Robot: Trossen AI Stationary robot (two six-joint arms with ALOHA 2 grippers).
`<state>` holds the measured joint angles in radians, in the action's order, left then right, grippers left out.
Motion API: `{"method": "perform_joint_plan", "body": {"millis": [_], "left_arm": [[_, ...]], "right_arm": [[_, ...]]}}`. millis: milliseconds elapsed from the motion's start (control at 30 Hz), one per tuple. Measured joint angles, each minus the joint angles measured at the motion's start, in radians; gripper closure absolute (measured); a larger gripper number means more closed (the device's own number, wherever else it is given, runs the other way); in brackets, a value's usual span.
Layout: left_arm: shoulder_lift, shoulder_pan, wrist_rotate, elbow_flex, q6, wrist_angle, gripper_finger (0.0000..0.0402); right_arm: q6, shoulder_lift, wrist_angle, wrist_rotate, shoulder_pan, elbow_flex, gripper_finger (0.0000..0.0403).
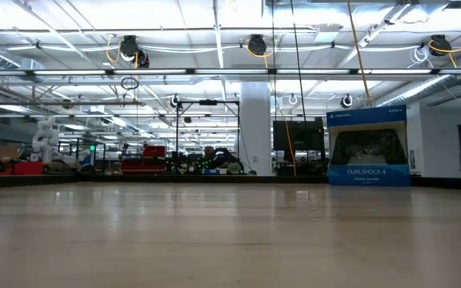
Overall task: Pick and place USB-C Cables
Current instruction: Put the black charger cable into the black bin, then return to Home Position
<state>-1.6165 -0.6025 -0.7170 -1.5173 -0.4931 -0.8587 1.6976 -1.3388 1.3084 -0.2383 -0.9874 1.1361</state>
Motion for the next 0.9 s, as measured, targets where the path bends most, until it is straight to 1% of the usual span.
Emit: {"method": "perform_joint_plan", "body": {"millis": [133,300,467,600,733,800,833,900], "left_arm": [[0.000,0.002,0.000,0.000,0.000,0.001,0.0222],[0.000,0.008,0.000,0.000,0.000,0.005,0.0222],[0.000,0.013,0.000,0.000,-0.001,0.005,0.0222],[0.000,0.014,0.000,0.000,0.006,0.018,0.0222],[0.000,0.013,0.000,0.000,0.063,0.067,0.0222],[0.000,0.010,-0.001,0.000,0.091,0.079,0.0222],[0.000,0.008,-0.002,0.000,0.102,0.079,0.0222],[0.000,0.005,-0.022,0.000,0.109,0.077,0.0222]], "right_arm": [[-0.020,0.000,-0.053,0.003,0.000,-0.051,0.0352],[-0.037,0.000,-0.123,0.004,0.000,-0.104,0.0336],[-0.043,0.002,-0.100,0.001,0.014,-0.111,0.0311],[-0.053,0.031,-0.104,0.000,0.032,-0.110,0.0290],[-0.061,0.074,-0.113,0.004,0.049,-0.110,0.0278],[-0.072,0.096,-0.132,0.045,0.052,-0.110,0.0278],[-0.085,0.107,-0.147,0.084,0.052,-0.110,0.0279],[-0.132,0.127,-0.185,0.196,0.052,-0.110,0.0283]]}}
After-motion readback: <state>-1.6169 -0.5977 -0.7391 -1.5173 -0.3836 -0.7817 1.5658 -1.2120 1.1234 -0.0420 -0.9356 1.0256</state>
